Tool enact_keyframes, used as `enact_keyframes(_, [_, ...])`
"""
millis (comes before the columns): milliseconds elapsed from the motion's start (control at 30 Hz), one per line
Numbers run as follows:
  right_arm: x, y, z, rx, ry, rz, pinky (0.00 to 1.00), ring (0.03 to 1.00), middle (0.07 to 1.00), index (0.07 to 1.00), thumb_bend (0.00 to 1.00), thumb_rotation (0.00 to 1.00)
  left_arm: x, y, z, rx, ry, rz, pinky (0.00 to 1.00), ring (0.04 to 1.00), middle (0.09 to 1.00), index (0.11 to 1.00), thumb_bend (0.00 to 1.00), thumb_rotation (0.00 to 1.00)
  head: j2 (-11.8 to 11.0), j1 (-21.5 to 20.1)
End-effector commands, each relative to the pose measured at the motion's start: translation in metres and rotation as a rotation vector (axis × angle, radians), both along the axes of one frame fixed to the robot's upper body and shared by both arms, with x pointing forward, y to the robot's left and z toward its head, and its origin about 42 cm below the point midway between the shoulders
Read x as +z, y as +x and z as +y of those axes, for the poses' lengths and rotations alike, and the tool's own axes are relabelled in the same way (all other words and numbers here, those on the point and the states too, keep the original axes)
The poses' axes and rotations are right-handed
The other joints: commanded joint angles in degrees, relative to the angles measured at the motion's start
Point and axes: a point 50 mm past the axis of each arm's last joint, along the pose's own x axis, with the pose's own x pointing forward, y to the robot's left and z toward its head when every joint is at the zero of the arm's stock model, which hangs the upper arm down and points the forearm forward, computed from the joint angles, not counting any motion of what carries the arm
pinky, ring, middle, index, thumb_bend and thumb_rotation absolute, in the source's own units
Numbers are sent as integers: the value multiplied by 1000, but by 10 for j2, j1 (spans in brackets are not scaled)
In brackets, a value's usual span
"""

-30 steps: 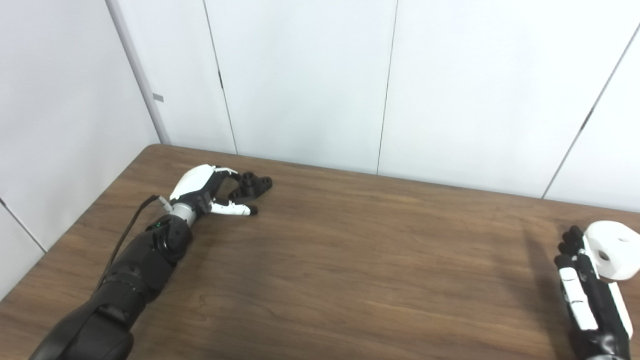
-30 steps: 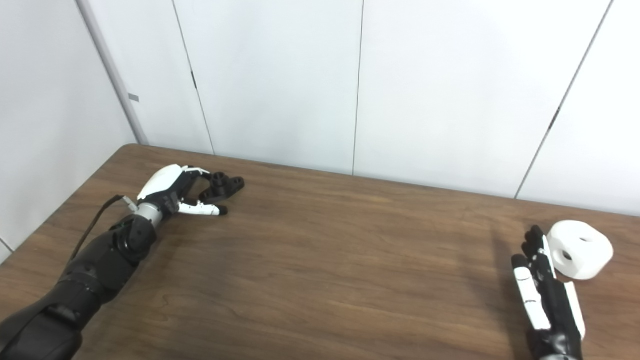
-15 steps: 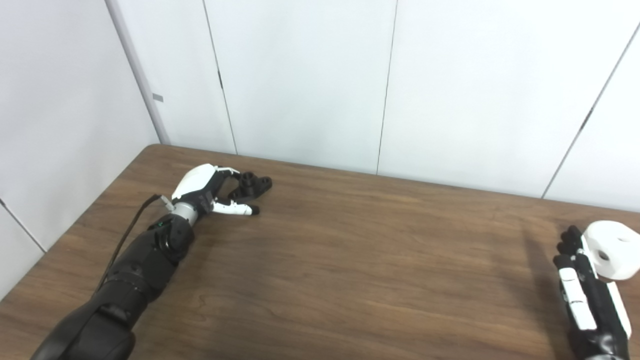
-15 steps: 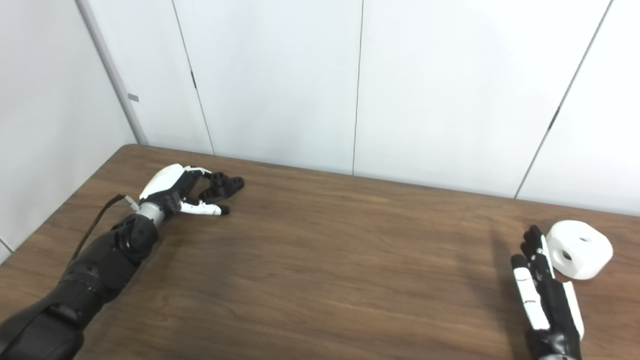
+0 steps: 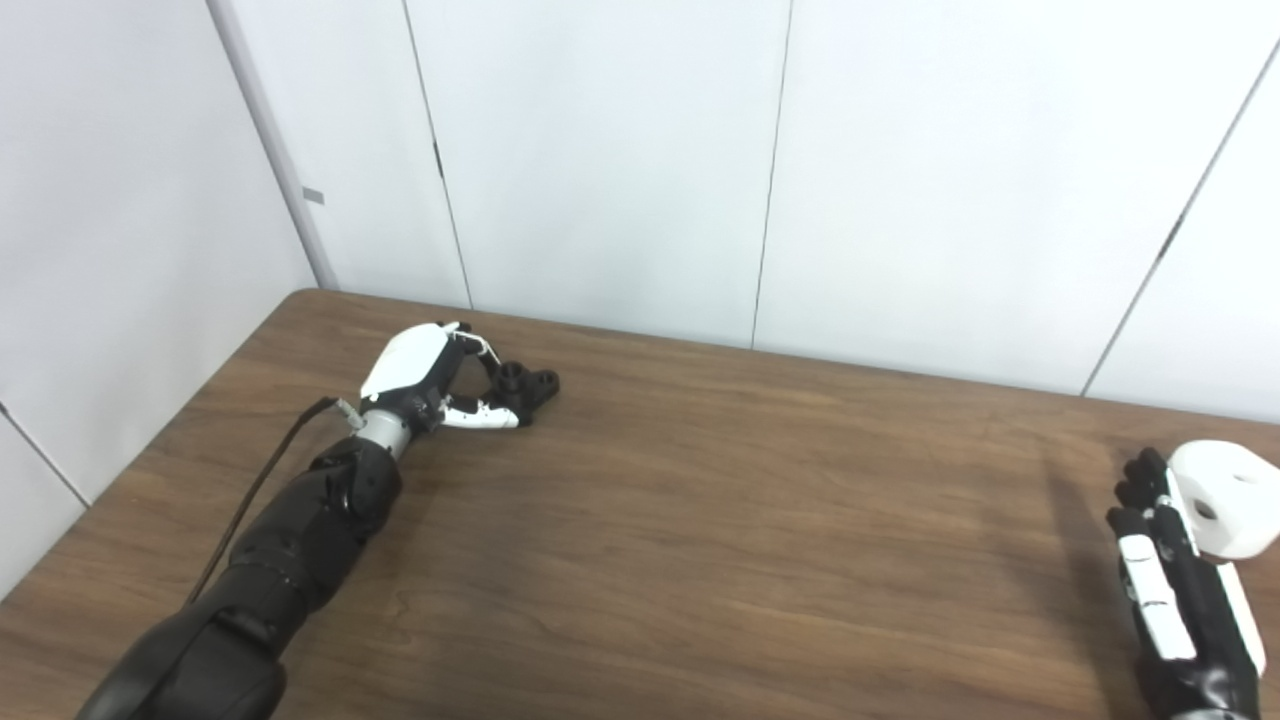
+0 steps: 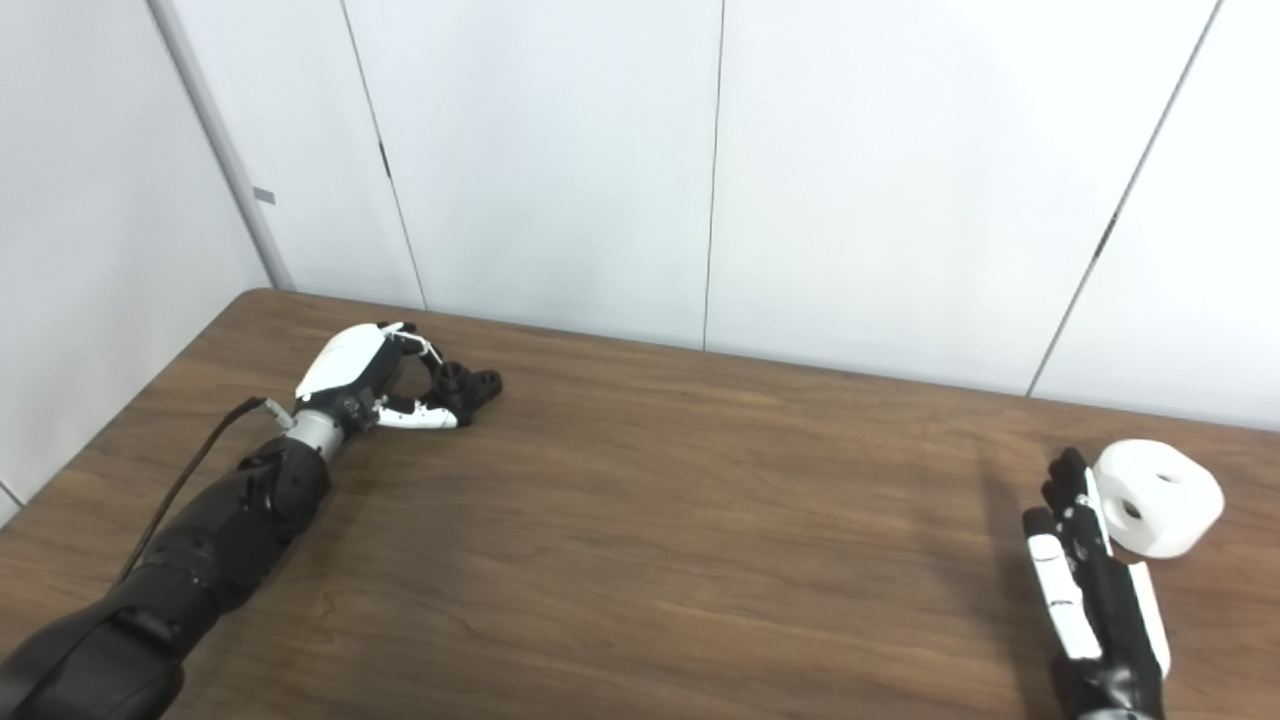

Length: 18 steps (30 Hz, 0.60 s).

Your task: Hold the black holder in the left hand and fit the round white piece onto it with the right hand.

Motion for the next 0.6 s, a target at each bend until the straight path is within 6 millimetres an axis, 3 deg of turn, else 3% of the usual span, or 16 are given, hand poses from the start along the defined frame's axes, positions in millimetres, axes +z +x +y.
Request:
enact_keyframes(0, [-17,-12,9,-11,31,28,1000,1000,1000,1000,318,754,24,12,1,-15,29,-69,1000,941,749,484,522,49,1,0])
enact_keyframes(367, [-13,-12,10,-11,48,22,1000,1000,1000,1000,336,772,26,11,-4,-42,46,-51,1000,982,785,484,522,49,3,-9])
enact_keyframes(567, [-12,-13,11,-11,32,24,1000,1000,1000,998,338,786,20,4,-20,-82,34,-33,1000,1000,829,484,523,51,4,-18])
